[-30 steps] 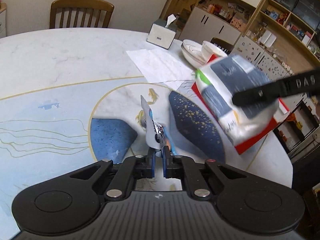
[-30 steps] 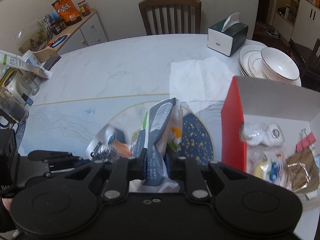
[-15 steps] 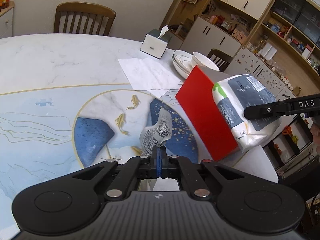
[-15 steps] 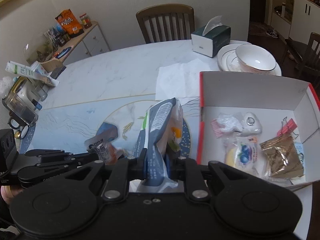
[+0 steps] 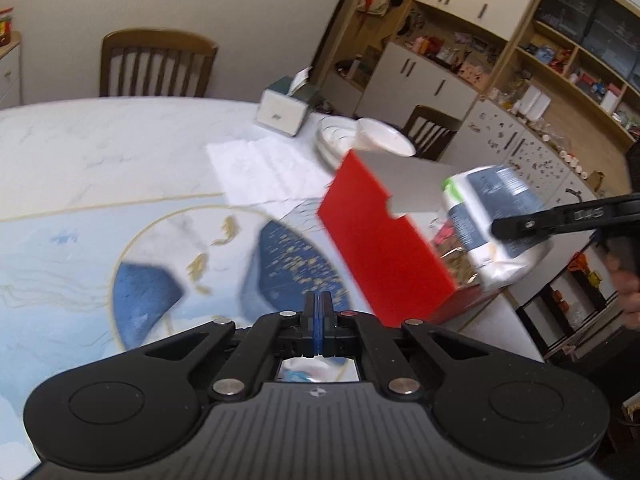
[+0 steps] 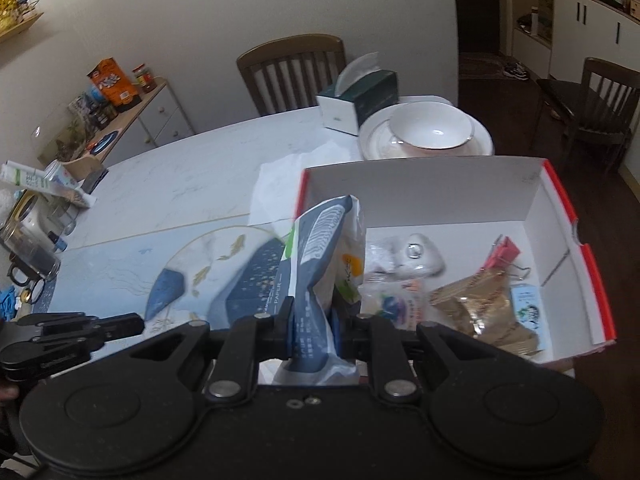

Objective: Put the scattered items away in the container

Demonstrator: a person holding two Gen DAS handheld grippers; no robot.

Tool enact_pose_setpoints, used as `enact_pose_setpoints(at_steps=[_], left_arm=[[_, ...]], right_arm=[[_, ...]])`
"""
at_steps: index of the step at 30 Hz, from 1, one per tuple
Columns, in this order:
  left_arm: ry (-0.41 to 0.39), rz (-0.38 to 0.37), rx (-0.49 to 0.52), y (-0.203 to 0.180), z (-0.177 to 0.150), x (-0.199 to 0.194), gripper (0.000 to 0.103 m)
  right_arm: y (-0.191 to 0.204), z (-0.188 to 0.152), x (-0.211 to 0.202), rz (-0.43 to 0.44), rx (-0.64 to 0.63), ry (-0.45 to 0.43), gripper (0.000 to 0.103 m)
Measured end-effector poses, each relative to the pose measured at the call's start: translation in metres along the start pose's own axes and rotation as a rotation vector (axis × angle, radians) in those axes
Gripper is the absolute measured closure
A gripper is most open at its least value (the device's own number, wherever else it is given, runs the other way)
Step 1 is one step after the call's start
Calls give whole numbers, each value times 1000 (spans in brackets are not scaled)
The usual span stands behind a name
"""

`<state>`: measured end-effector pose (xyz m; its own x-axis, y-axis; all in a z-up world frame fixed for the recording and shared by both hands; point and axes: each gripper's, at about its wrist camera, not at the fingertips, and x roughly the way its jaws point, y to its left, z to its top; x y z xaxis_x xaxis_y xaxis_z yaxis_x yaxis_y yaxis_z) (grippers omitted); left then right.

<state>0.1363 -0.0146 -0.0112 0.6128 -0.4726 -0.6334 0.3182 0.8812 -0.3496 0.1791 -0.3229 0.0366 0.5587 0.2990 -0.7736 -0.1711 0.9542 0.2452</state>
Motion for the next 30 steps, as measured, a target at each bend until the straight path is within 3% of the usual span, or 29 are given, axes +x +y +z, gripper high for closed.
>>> enact_pose_setpoints(at_steps=[4, 9, 14, 17, 19, 20, 21, 27, 30], left_arm=[[12, 12, 43, -11, 9, 5, 103], [75, 102, 105, -11, 5, 16, 103], [113, 141, 136, -8, -2, 23, 101], [142, 161, 149, -6, -7, 30, 86], [164, 167, 155, -4, -11, 34, 48], [172, 164, 155, -3, -13, 36, 39], [181, 162, 157, -3, -15, 38, 35], [280, 152, 244, -7, -29, 65, 31], [302, 158, 276, -8, -33, 77, 22]], right_arm=[[-18, 1, 0, -17, 18, -12, 87], [-36, 3, -2, -29, 34, -21, 87], [-45, 3, 0, -25, 39, -13, 87], [-47, 3, 3, -25, 34, -6, 87], [-49, 3, 5, -27, 34, 1, 87], [-50, 4, 6, -29, 34, 4, 87], [-52, 4, 6, -32, 36, 6, 87], [-60, 6, 12, -47, 37, 21, 87], [-63, 7, 15, -58, 39, 29, 87]])
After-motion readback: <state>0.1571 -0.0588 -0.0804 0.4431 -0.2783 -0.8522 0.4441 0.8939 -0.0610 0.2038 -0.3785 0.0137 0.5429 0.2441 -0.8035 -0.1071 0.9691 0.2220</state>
